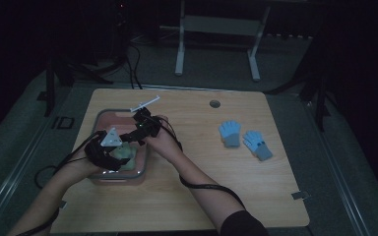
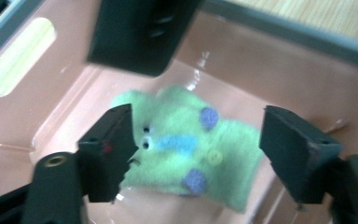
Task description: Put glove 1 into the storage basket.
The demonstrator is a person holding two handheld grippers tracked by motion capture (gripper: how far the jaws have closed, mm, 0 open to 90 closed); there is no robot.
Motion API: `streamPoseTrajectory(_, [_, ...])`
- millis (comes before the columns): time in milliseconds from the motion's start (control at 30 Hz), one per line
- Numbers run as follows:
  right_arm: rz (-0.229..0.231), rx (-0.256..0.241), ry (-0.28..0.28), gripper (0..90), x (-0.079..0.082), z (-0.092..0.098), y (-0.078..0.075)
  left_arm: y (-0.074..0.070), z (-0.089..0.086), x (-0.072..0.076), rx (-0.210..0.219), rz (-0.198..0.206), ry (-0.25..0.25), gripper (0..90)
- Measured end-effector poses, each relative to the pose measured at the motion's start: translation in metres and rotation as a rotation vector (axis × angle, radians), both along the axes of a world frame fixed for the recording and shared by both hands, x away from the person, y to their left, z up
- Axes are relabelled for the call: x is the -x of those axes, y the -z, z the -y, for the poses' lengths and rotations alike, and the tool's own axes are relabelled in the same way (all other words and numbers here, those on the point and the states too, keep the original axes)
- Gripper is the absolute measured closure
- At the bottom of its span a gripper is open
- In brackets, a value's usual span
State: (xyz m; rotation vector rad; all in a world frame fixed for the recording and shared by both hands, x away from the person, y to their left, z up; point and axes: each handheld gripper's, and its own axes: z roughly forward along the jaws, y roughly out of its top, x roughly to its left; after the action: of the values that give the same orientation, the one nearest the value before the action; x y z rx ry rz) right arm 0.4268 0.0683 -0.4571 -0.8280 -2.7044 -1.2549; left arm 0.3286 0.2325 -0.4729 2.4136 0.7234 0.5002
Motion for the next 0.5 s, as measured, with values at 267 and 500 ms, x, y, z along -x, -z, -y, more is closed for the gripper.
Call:
streamPoseTrajectory(267, [0.034,-0.008,-0.016,18.2,0.012,0.025,-0.012,-0.011,0.019,0.004,0.008,0.012,-0.026,20.2])
streamPoseTrajectory(500, [0.061,-0.011,-0.006,18.2,0.018,0.051,-0.019,-0.016,0.040,0.004,0.035,-0.002,-0.013,23.0])
